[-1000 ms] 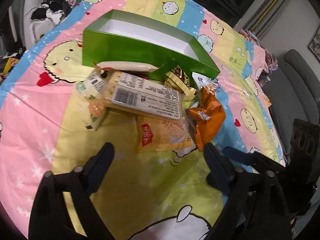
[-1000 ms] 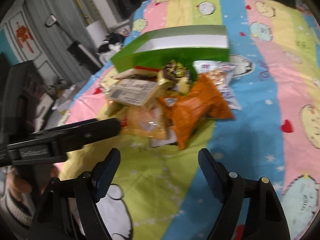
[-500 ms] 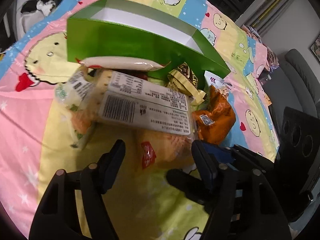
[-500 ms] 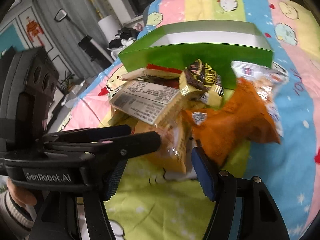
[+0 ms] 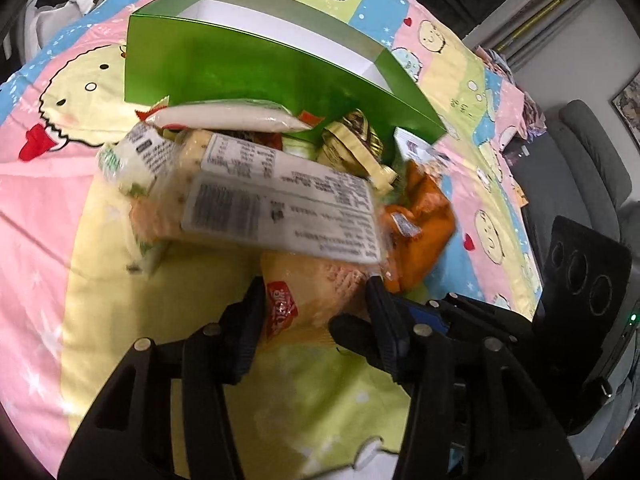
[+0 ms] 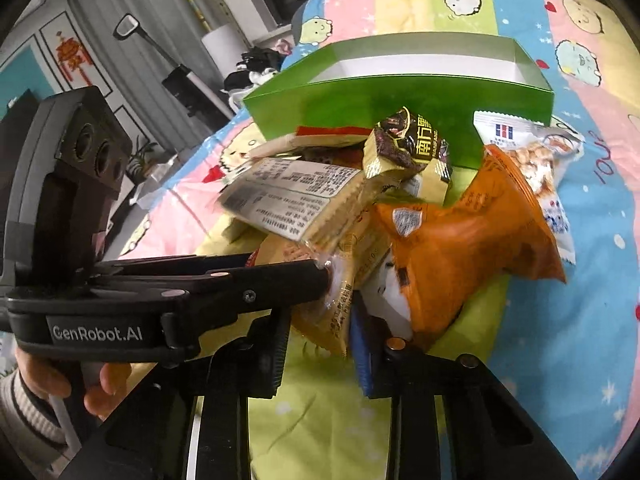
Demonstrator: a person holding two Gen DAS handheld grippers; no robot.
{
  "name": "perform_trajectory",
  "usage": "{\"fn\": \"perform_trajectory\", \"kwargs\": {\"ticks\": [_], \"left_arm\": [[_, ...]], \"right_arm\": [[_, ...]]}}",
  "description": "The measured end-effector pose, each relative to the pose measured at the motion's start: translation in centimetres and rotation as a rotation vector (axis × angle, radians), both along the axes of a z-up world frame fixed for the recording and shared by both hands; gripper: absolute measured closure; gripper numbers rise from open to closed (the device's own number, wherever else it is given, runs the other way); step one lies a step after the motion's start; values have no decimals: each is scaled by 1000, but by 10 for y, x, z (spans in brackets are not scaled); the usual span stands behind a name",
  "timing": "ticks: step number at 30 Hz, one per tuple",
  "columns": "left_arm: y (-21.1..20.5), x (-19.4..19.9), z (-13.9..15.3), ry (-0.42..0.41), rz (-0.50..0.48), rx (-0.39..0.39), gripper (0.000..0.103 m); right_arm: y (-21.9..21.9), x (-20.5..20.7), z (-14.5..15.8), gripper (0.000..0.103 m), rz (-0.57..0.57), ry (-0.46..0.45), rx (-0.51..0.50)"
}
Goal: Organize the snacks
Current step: 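Grasp the yellow rice-cracker bag between both grippers and lift it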
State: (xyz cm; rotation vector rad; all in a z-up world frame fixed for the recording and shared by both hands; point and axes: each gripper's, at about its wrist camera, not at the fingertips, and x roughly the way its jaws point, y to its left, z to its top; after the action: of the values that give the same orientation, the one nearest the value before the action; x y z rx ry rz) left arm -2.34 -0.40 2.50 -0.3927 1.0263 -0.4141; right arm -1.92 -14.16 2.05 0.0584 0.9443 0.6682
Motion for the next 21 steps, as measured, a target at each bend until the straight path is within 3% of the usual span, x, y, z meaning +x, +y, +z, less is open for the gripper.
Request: {"fn": "perform_trajectory", "kwargs": {"ticks": [4,12,21], "left_arm": [[-2,-18,9,-1,-13,-6,53],[-9,-54,41,-83,-37,-13,53],[-8,-46,80,-181,-33,-26,53]], "right_arm": [[-4,-22,9,75,5,-10,-2],[-8,-63,43,75,17,-95,-25],[-7,-66,83,75,-21,-210,-22]]}}
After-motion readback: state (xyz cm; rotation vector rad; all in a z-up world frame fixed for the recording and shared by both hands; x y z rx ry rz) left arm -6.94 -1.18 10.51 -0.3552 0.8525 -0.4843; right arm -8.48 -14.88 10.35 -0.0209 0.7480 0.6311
